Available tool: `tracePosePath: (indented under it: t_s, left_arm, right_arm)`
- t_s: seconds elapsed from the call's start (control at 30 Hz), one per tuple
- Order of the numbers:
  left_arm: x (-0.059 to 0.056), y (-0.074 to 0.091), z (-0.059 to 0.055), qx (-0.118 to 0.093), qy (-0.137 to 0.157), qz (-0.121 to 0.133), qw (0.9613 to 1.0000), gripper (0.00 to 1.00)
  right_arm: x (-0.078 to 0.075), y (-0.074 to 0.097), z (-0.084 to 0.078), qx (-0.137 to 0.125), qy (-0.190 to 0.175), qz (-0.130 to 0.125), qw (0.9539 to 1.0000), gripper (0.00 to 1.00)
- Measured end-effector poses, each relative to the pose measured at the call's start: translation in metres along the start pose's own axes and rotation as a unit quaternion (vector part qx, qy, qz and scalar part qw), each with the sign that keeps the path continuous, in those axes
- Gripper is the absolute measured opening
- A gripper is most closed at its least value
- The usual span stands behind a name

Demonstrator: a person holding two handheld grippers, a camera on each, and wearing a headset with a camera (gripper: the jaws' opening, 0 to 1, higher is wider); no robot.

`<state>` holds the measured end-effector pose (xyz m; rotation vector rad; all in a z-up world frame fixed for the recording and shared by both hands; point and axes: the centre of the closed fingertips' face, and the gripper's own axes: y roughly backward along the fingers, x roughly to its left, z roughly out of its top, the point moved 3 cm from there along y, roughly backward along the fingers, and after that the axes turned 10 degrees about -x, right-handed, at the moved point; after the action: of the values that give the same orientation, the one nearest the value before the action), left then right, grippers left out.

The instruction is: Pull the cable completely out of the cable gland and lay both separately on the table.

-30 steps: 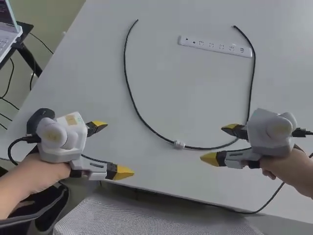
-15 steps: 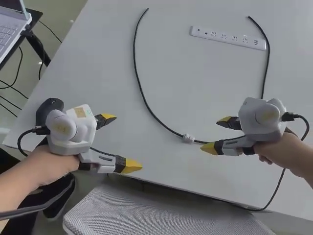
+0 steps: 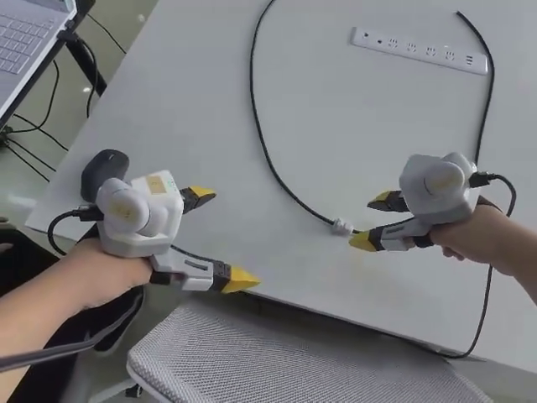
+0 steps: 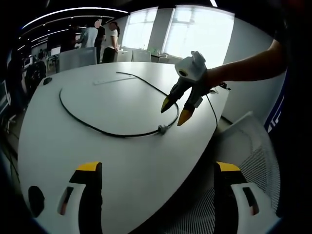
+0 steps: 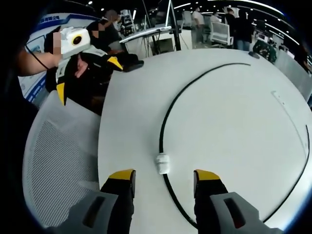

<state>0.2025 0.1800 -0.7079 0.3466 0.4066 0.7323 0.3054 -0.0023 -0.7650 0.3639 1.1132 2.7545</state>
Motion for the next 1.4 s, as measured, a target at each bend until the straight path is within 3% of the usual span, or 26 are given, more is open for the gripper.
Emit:
tracePosePath:
  t_s: [0.47,1.07,1.4]
  left_arm:
    - [0.002,0.001,-0.006,0.008,0.003,-0.002,1.0,0.95]
    - [0.003,0.002,-0.009,0.015,0.007,-0.003,0.9999,0.93]
    - [0.0,0.002,-0.01,0.016,0.01,-0.006,0.9998,0.91]
  right_arm:
    - [0.0,-0.023,-0.014,0.037,0.015,0.035,0.9986,0.29]
    - [0.003,-0.028,-0.012,0.039,0.023,0.044,0.998,0.1]
    - [0.001,-0.028,-0.013,0.037,0.011,0.041,0.9984,0.08]
